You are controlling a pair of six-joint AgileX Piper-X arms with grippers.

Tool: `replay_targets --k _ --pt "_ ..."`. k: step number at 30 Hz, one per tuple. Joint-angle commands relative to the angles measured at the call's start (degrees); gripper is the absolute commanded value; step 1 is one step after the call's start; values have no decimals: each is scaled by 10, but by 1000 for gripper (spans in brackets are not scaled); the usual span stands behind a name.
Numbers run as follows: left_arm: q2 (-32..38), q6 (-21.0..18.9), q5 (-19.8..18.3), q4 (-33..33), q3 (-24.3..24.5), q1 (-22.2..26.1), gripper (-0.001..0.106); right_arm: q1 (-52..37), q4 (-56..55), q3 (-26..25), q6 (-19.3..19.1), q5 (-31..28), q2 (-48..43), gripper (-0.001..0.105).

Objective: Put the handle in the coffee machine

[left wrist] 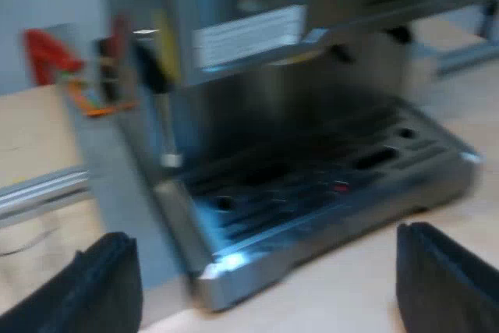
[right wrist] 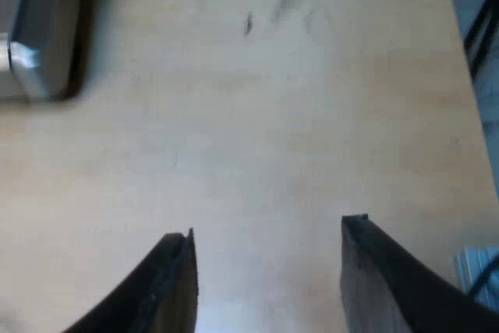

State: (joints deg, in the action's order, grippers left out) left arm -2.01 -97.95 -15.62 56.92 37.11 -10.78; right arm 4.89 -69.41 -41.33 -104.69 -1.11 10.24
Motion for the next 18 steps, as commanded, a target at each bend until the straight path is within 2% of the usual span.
replay_targets --k 1,5,10,12,14,16,17,18 --pt "-29 -3 -26 0 6 -36 68 28 -33 -36 -6 23 40 43" --pt "-55 -1 -39 0 5 -88 68 48 -33 -61 -10 60 73 43" --pt "-76 6 -44 0 5 -148 68 62 -40 -82 -10 65 106 43" --pt "-88 11 -48 0 5 -177 68 72 -62 -95 -24 83 142 43" --pt "-91 13 -48 0 5 -185 68 77 -68 -99 -32 98 159 43" --pt "-101 25 -49 0 5 -203 68 83 -68 -104 -33 109 173 43" --pt "-123 46 -49 0 5 -243 68 91 -68 -112 -33 113 188 43" --pt "-127 48 -49 0 5 -249 68 95 -68 -116 -33 113 192 43"
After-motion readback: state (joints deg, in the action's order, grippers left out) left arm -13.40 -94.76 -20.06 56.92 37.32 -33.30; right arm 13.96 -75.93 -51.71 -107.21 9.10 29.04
